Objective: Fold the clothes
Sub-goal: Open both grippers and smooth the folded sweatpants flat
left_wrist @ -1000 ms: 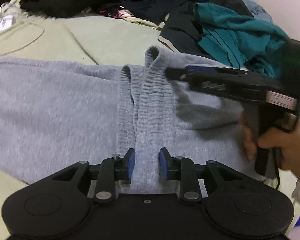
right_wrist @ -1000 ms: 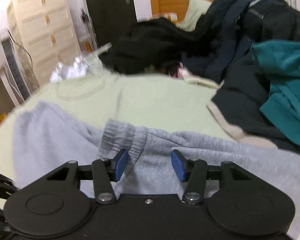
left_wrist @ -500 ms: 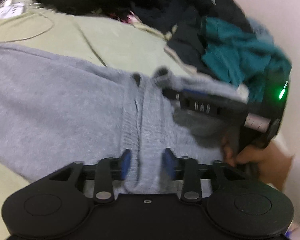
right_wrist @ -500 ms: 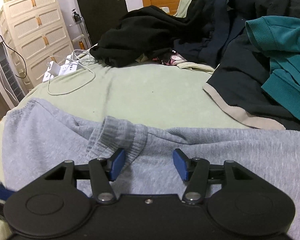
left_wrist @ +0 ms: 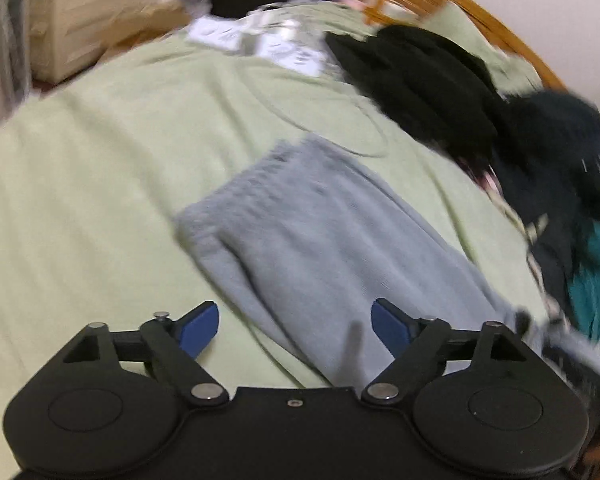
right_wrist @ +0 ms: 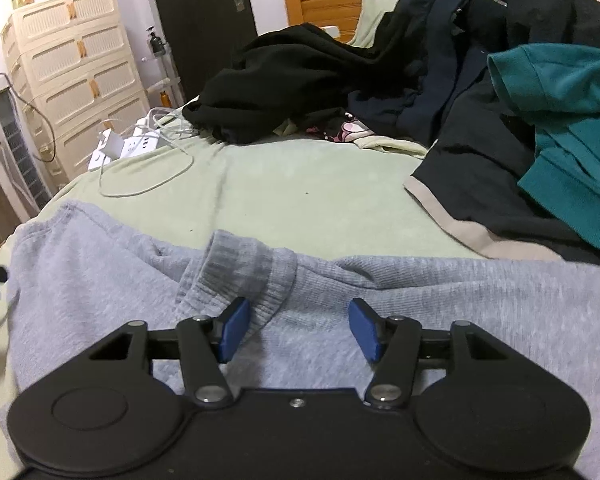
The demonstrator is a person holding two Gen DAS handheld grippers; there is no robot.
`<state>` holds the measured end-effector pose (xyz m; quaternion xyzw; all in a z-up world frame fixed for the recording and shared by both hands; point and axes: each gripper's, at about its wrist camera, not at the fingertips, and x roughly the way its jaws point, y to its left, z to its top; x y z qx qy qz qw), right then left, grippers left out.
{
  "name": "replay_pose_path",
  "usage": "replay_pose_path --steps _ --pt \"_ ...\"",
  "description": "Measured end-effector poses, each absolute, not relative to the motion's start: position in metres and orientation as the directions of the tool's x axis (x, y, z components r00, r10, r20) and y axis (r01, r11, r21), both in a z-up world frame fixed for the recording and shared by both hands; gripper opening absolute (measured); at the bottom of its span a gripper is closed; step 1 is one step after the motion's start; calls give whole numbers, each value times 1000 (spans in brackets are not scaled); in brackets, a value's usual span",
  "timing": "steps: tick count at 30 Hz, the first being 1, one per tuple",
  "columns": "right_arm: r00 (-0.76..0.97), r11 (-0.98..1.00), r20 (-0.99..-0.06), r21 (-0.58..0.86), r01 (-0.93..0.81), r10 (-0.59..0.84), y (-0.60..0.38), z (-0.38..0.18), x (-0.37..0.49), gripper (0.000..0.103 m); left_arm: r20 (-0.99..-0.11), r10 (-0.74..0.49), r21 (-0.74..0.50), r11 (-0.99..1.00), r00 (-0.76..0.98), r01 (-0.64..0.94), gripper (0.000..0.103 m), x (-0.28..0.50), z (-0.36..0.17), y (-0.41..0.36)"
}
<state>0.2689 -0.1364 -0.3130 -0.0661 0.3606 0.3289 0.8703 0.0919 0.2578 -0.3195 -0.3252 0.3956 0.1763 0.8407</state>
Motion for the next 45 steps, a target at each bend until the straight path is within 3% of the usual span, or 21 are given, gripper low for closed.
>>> replay_pose_path --steps 2,4,8,11,14,20,25,31,38,45 --pt "505 756 -677 117 -644 535 -142 -304 264 93 -766 -14 -480 677 642 -558 88 95 -330 273" --pt "501 742 -690 80 -665 523 -150 -296 253 100 -752 -35 -514 656 658 -552 88 100 -336 281" --pt "515 723 -721 -28 -690 463 -170 -284 226 102 -718 -14 -532 656 696 -536 88 109 -347 286" --pt "568 787 -733 -75 -613 373 -186 -282 206 102 -684 -24 -574 633 729 -519 95 112 -356 290" --pt "590 836 -731 -50 -546 342 -203 -286 192 102 -648 -43 -630 592 761 -503 101 114 -362 296" --pt "625 861 -702 -33 -507 341 -216 -311 174 102 -649 -26 -637 566 760 -524 100 119 -362 301" --pt "626 890 -695 44 -455 354 -222 -321 184 102 -695 14 -584 573 719 -575 78 123 -356 300" --pt "654 895 -670 32 -445 350 -222 -328 179 102 -666 -10 -636 529 746 -561 61 113 -353 309" --pt "652 898 -671 48 -437 353 -222 -330 182 102 -611 -37 -687 522 791 -506 59 100 -346 309" --pt "652 898 -669 53 -437 357 -223 -331 182 102 -704 -6 -558 622 710 -549 59 114 -315 295"
